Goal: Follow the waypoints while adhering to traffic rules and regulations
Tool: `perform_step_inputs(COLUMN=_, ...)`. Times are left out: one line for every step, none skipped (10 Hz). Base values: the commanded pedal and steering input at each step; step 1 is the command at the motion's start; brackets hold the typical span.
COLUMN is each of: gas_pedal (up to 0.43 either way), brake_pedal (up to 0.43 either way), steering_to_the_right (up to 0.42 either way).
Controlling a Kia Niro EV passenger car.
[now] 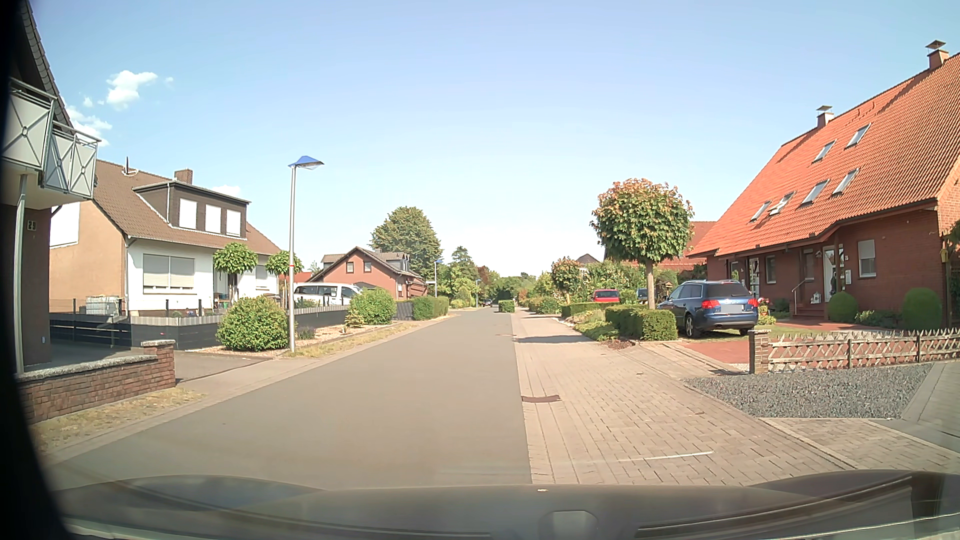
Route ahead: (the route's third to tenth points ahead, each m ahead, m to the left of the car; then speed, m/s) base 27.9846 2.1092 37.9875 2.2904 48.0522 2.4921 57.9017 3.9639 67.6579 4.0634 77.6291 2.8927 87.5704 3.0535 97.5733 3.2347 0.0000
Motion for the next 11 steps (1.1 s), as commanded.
perform_step_inputs(gas_pedal=0.0, brake_pedal=0.305, steering_to_the_right=-0.013)
perform_step_inputs(gas_pedal=0.0, brake_pedal=0.305, steering_to_the_right=-0.013)
perform_step_inputs(gas_pedal=0.0, brake_pedal=0.305, steering_to_the_right=-0.013)
perform_step_inputs(gas_pedal=0.0, brake_pedal=0.305, steering_to_the_right=-0.013)
perform_step_inputs(gas_pedal=0.0, brake_pedal=0.305, steering_to_the_right=-0.013)
perform_step_inputs(gas_pedal=0.0, brake_pedal=0.305, steering_to_the_right=-0.013)
perform_step_inputs(gas_pedal=0.0, brake_pedal=0.305, steering_to_the_right=-0.013)
perform_step_inputs(gas_pedal=0.0, brake_pedal=0.305, steering_to_the_right=-0.013)
perform_step_inputs(gas_pedal=0.0, brake_pedal=0.305, steering_to_the_right=-0.013)
perform_step_inputs(gas_pedal=0.0, brake_pedal=0.305, steering_to_the_right=-0.013)
perform_step_inputs(gas_pedal=0.0, brake_pedal=0.305, steering_to_the_right=-0.014)
